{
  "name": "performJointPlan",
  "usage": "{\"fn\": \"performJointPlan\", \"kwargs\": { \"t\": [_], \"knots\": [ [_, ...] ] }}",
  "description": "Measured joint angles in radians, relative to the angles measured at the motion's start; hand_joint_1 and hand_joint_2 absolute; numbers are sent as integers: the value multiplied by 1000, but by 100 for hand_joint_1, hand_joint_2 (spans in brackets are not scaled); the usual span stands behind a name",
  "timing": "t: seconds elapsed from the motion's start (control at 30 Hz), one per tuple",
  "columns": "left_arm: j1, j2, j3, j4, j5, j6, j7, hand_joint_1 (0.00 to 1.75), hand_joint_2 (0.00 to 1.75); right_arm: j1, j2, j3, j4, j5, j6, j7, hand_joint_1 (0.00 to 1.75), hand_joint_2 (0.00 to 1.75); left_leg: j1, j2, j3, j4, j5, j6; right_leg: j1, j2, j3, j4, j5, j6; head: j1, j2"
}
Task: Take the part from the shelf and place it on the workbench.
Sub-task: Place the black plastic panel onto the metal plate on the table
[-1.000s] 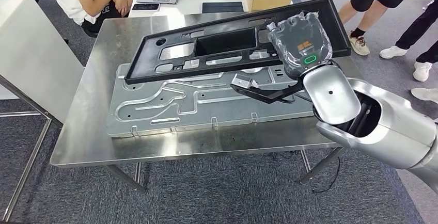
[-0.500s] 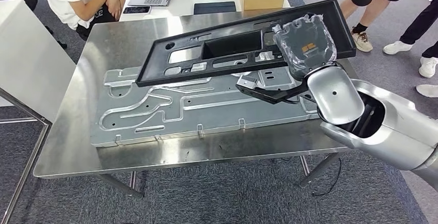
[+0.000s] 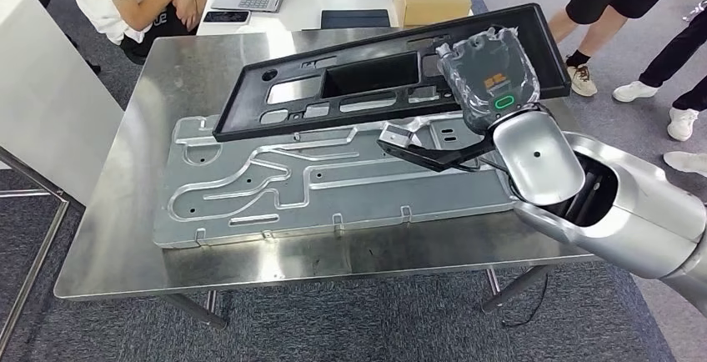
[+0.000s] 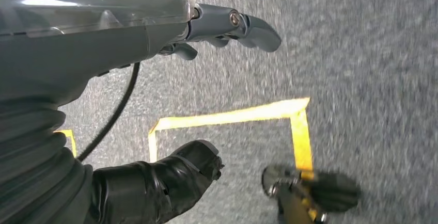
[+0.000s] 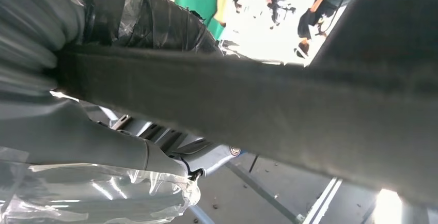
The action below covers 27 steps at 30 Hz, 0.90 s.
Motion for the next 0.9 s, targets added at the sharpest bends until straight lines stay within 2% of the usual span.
{"fn": "performJointPlan", "kwargs": {
  "t": [0.03,0.07,0.1,0.17,0.2,0.23,0.33,0.4,0.43,0.5,0.53,0.57,0.6,0.67,0.7,0.73,0.77,0.83,0.9],
  "knots": [
    [0,0,0,0,0,0,1,0,175,4,0,0,0,0,0,0,175,175,0,-1,3,1,-4,0,-1,0,-31,43,-4,3,0,0],
    [0,0,0,0,0,0,3,0,175,9,0,1,1,0,-1,-1,175,175,0,-2,8,3,-9,-1,-2,-1,-44,46,15,4,0,0],
    [1,0,0,0,1,0,5,0,175,13,1,1,3,1,-2,-2,175,175,0,-4,14,5,-16,-3,-3,-1,-35,8,54,5,0,0],
    [1,-1,0,0,2,-1,10,0,175,18,6,3,10,6,-9,-4,175,175,0,-7,24,14,-33,-11,-6,-3,15,-119,134,4,0,0],
    [0,-1,0,0,3,-2,11,0,175,19,10,3,16,10,-14,-6,175,175,-2,-8,24,20,-40,-16,-5,-3,37,-169,152,0,0,0],
    [-2,-1,0,0,5,-1,13,0,175,22,15,4,21,13,-19,-7,175,175,-3,-8,22,23,-43,-21,-4,-3,48,-195,153,-5,-1,0],
    [-5,-1,0,0,10,1,17,0,175,33,32,6,39,20,-31,-11,175,175,-4,-9,20,22,-48,-32,-3,-2,54,-208,144,-19,-4,0],
    [-4,0,0,0,11,1,19,0,175,41,43,8,53,22,-37,-14,175,175,-3,-6,3,65,-73,-42,-6,-3,61,-214,141,-29,-7,0],
    [-3,0,0,0,11,1,21,0,175,45,49,8,61,24,-41,-16,175,175,-1,-5,-23,116,-97,-47,-7,-5,65,-215,140,-32,-8,0],
    [-3,-1,0,0,12,1,25,0,175,54,61,9,78,30,-52,-20,175,175,1,-3,-98,250,-146,-53,-6,-6,69,-216,135,-39,-11,0],
    [-3,-1,0,0,13,1,27,0,175,61,67,10,85,33,-58,-22,175,175,2,-3,-129,297,-153,-54,-5,-6,72,-216,133,-40,-10,0],
    [-2,-1,0,0,14,1,27,0,175,67,73,11,92,34,-62,-24,175,175,2,-3,-145,309,-140,-54,-5,-6,76,-216,130,-41,-11,0],
    [-2,0,0,0,16,1,27,0,175,73,78,12,99,35,-64,-26,175,175,2,-3,-142,283,-109,-52,-5,-6,80,-216,127,-41,-11,0],
    [-1,1,0,0,21,1,27,0,175,79,86,13,112,36,-67,-29,175,175,1,-3,-93,153,-29,-44,-4,-5,90,-216,120,-37,-11,0],
    [-1,2,1,0,23,1,26,0,175,79,89,13,119,36,-69,-29,175,175,-1,-4,-67,91,-3,-40,-3,-5,93,-215,118,-34,-10,0],
    [-2,3,1,0,24,1,25,0,175,80,91,13,126,36,-72,-29,175,175,-3,-4,-49,49,9,-36,-2,-5,93,-216,116,-30,-10,0],
    [-3,3,2,0,26,1,24,0,175,81,93,12,134,37,-77,-28,175,175,-6,-4,-41,29,9,-34,-1,-5,93,-217,115,-25,-10,0],
    [-3,3,3,0,30,0,21,0,175,86,97,12,151,36,-84,-28,175,175,-5,-4,-35,19,10,-27,0,-4,94,-222,114,-15,-9,0],
    [-2,3,3,0,33,0,19,0,175,94,100,11,168,34,-92,-29,175,175,-1,-4,-24,7,14,-16,1,-5,83,-193,92,-6,-9,0]
  ]
}}
